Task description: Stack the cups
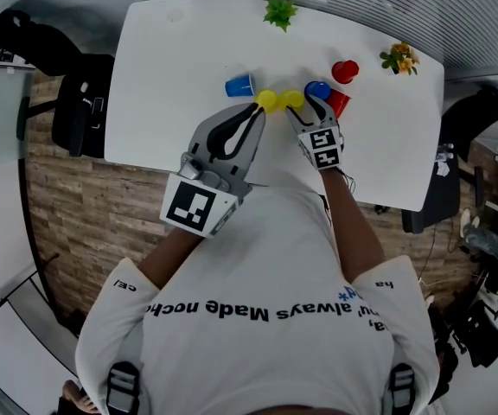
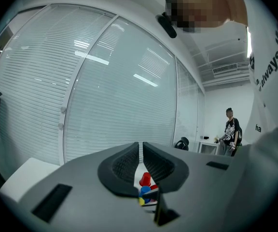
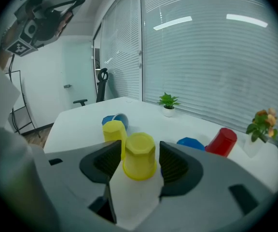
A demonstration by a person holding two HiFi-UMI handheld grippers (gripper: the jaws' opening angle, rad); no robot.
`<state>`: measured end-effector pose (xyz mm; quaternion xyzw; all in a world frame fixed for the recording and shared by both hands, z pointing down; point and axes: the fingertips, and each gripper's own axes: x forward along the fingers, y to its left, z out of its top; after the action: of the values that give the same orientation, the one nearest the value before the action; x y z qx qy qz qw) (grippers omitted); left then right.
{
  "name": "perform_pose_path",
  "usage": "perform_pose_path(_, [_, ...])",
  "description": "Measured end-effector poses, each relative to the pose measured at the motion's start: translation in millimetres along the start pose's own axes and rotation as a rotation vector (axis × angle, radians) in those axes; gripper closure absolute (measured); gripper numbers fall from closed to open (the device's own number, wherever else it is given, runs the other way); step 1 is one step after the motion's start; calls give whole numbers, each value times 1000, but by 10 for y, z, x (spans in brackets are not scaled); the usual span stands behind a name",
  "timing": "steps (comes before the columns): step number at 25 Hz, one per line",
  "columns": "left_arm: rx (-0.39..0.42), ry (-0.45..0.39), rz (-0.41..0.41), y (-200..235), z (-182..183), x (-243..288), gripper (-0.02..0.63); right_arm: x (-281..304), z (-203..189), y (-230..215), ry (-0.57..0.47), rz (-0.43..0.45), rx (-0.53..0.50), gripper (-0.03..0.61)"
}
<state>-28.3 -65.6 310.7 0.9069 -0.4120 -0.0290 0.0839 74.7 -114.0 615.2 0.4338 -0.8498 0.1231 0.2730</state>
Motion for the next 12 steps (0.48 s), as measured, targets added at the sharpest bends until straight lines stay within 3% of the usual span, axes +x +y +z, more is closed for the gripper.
perform_pose_path(5, [-1,-3,-11,-28,-16,32,572,-320,-19,-158,-16,-46,9,328])
perform_pose_path(12, [-3,1,-23,-53,-41,69,572,-621,-495,-659,32,-229,86,325])
